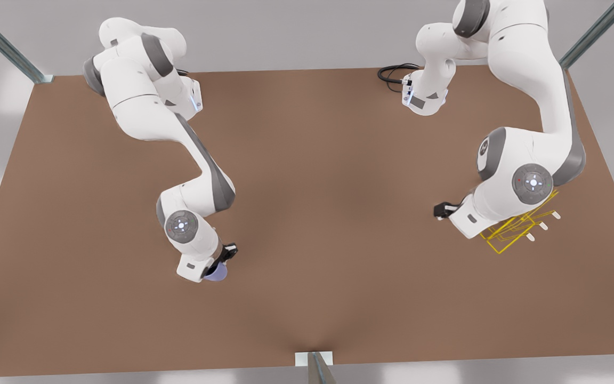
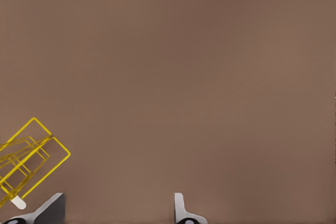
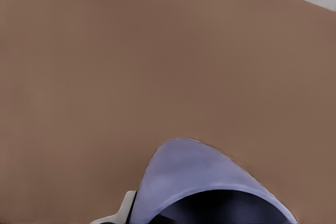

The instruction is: Place the cup on the cup holder

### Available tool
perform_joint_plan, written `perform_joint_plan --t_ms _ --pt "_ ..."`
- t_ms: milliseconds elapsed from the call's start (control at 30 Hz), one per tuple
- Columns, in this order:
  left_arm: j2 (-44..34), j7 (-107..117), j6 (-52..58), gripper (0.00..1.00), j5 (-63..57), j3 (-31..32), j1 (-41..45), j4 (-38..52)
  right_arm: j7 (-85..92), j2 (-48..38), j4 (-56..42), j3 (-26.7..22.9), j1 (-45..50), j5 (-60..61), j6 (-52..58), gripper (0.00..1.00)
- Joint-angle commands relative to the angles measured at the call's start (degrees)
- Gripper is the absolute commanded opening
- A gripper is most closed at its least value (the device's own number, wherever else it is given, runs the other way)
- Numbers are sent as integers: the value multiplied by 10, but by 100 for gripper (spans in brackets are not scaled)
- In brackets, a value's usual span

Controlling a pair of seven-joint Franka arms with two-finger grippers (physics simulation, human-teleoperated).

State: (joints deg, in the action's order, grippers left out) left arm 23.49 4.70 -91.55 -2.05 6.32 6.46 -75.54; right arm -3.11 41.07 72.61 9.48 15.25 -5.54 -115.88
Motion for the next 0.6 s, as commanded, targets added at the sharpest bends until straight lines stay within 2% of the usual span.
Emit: perform_joint_plan --t_ms 0,67,133,167,200,267,433,533,567 --pt "1 41 8 100 11 0 -2 1 -237 14 -27 11 17 26 61 21" --pt "0 43 11 100 10 -1 -8 -3 -299 52 -83 42 40 52 58 21" --pt "1 65 11 100 9 -2 -12 -4 -307 81 -112 48 60 166 18 21" --pt "1 115 11 100 6 -2 -12 -12 -306 89 -112 53 60 228 -21 21" --pt "1 128 18 100 6 -2 -15 -15 -300 105 -111 90 53 244 -39 21" --pt "1 166 24 100 11 -1 -25 -15 -295 114 -111 107 55 297 -53 21" --pt "2 211 32 100 28 -1 -27 -15 -280 226 -186 247 29 308 -109 21" --pt "3 219 34 100 28 -1 -26 -15 -269 269 -190 297 27 309 -165 21" --pt "4 219 37 100 28 -1 -26 -15 -266 275 -191 297 29 309 -167 21"
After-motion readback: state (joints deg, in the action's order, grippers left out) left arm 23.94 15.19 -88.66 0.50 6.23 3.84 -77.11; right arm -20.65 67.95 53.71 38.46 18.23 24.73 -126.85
